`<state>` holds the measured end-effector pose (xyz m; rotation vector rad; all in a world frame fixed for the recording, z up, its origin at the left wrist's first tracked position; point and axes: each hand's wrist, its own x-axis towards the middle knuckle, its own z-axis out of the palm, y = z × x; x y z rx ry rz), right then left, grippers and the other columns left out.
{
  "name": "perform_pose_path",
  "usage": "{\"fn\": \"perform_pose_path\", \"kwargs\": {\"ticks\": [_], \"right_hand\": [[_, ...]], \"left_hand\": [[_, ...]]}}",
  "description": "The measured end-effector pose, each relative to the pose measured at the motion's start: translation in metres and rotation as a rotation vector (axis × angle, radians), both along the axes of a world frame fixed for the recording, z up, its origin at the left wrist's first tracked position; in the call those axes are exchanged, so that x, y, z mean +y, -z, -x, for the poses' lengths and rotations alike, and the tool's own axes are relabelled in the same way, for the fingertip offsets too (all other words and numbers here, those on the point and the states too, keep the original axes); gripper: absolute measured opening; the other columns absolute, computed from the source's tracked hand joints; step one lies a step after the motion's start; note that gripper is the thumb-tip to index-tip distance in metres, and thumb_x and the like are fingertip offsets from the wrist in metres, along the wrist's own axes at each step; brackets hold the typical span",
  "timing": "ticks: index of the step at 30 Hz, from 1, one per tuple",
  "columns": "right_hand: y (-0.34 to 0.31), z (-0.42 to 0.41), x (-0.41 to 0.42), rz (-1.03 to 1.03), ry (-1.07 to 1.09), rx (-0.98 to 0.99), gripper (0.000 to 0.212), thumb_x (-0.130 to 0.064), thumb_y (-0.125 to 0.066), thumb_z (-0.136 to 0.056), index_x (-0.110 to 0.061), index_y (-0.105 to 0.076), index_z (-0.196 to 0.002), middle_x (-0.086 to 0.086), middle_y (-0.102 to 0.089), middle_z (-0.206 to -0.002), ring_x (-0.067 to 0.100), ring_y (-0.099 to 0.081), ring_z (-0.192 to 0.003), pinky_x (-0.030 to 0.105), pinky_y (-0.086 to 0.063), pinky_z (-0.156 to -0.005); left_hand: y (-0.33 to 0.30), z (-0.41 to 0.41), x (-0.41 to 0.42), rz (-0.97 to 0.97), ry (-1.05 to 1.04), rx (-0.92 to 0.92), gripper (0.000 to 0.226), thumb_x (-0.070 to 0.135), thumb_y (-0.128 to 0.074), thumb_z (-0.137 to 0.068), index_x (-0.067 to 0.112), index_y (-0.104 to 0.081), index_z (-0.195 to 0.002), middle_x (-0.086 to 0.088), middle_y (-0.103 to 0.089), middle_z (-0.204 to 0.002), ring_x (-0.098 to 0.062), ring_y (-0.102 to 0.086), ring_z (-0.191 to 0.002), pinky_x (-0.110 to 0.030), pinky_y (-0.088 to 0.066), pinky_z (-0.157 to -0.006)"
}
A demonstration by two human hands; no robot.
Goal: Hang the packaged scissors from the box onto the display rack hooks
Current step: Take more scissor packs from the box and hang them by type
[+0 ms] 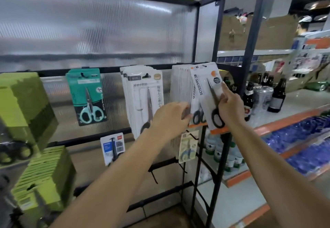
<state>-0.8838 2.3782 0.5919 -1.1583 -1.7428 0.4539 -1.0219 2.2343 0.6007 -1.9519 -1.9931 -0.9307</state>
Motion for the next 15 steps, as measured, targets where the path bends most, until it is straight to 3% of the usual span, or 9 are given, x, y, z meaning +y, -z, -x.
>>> {"fn": "perform_pose_path", "kwargs": {"ticks": [7, 11, 15], "right_hand": [[0.018, -0.007, 0.019, 0.049, -0.025, 0.031, 0.062, 0.002, -0.036, -0.092, -0.031, -0.032, -0.144, 0.013, -0.057, -0.103, 0.023, -0.054, -0.080, 0.027, -0.036, -0.071], [0.025, -0.008, 0.023, -0.028, -0.013, -0.099, 0.056, -0.009, -0.038, -0.096, -0.032, -0.027, -0.145, 0.009, -0.047, -0.093, 0.021, -0.047, -0.072, 0.029, -0.034, -0.066], [0.027, -0.008, 0.026, -0.062, -0.061, -0.136, 0.051, -0.018, -0.034, -0.099, -0.034, -0.023, -0.146, 0.006, -0.044, -0.097, 0.021, -0.046, -0.074, 0.030, -0.034, -0.065]], "left_hand": [[0.004, -0.005, 0.024, 0.059, -0.041, -0.016, 0.029, 0.035, -0.052, -0.094, 0.018, -0.060, -0.116, 0.001, -0.062, -0.105, -0.018, -0.058, -0.095, -0.036, -0.049, -0.082], [0.009, -0.006, 0.034, 0.116, -0.059, -0.037, 0.031, 0.035, -0.052, -0.095, 0.017, -0.059, -0.119, 0.000, -0.063, -0.110, -0.019, -0.059, -0.097, -0.036, -0.049, -0.082], [0.013, -0.008, 0.041, 0.121, -0.075, -0.047, 0.028, 0.032, -0.054, -0.094, 0.014, -0.061, -0.114, -0.003, -0.063, -0.106, -0.020, -0.058, -0.095, -0.037, -0.049, -0.082]]}}
